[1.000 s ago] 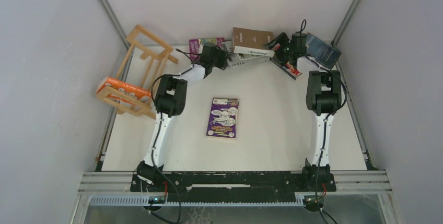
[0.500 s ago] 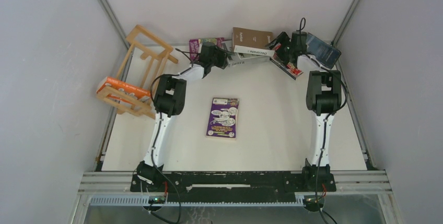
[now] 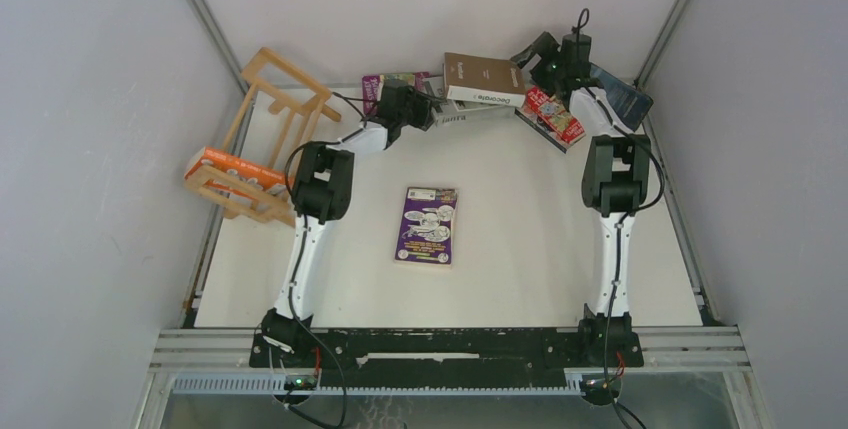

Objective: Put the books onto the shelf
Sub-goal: Pick up the book from the center of the board.

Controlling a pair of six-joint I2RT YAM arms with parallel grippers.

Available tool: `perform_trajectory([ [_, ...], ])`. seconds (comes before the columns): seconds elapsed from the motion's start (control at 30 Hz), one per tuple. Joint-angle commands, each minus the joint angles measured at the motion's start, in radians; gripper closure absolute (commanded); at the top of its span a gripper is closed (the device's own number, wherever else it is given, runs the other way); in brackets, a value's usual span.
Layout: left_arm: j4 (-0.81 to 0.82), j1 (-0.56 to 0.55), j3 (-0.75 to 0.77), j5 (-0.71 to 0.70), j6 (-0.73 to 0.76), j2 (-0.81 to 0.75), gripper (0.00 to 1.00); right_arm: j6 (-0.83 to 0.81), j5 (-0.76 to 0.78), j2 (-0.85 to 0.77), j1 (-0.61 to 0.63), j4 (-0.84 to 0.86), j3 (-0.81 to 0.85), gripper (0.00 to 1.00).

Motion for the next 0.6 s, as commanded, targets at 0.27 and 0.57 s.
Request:
perform_trajectory([
  [0.27,0.066,0.018,-0.014,0.033,-0.015,-0.078,0.5,-0.05,0.032,0.088,0.0,-0.069,0.088,0.01],
  [0.57,0.084,0.021,-0.008,0.039,-0.029,-0.071,0.5,-0.015,-0.039,0.147,0.007,-0.061,0.15,0.06],
])
